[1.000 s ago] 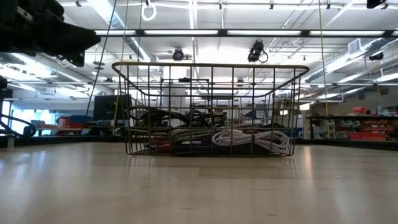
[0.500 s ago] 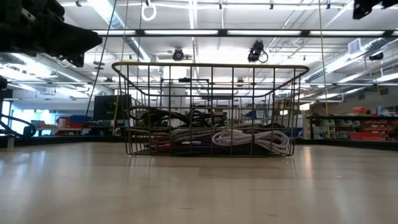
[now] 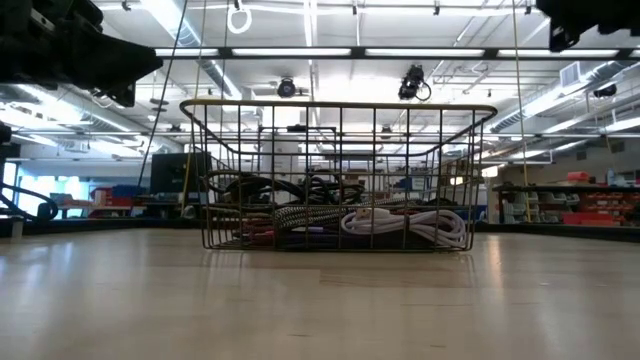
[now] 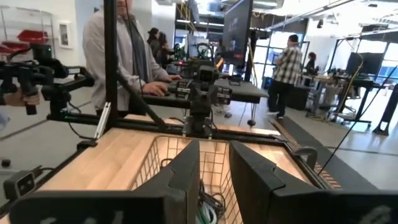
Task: Pick and place USB-C Cables
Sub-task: Return to Home Position
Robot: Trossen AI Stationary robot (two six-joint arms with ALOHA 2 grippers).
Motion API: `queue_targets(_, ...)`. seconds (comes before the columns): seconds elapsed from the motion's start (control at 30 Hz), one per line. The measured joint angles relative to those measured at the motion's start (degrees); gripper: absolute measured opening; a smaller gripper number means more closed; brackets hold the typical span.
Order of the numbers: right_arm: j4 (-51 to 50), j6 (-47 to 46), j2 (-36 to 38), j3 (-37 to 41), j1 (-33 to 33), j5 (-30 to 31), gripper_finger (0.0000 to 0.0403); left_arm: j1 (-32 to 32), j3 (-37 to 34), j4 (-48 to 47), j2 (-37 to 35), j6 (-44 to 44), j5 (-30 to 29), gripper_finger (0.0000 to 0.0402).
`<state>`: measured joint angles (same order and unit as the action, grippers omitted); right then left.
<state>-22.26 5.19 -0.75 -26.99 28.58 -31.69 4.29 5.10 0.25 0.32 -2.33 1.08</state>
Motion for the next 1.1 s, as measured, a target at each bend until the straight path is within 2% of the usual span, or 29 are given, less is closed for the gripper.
queue_targets(0.1, 6.8, -2.1, 0.0, 4.8, 0.0, 0.0, 0.0093, 0.0, 0.0, 1.1, 0.0, 0.0, 0.0, 0.0089)
queue_targets(0.27, 24.4, -6.4, 0.0, 14.6, -0.7, 0.6, 0.0093, 0.0, 0.0, 1.7, 0.0, 0.0, -0.4, 0.0089)
queue_targets(0.4, 30.0, -10.3, 0.0, 19.0, -3.8, 2.9, 0.0093, 0.0, 0.0, 1.7, 0.0, 0.0, -1.9, 0.0089)
queue_targets(0.53, 28.3, -10.9, -0.1, 19.3, -8.8, 8.7, 0.0093, 0.0, 0.0, 1.5, 0.0, 0.0, -2.8, 0.0089)
queue_targets(0.73, 23.2, -9.6, -3.5, 19.3, -17.5, 22.9, 0.0093, 0.0, 0.0, 1.4, 0.0, 0.0, -5.0, 0.0089)
queue_targets(0.93, 23.4, -7.6, -9.2, 19.3, -24.9, 31.4, 0.0093, 0.0, 0.0, 0.6, 0.0, 0.0, -6.4, 0.0089)
queue_targets(1.1, 22.3, -6.9, -11.8, 19.3, -28.4, 35.2, 0.0093, 0.0, 0.0, -2.0, 0.0, -0.1, -6.4, 0.0089)
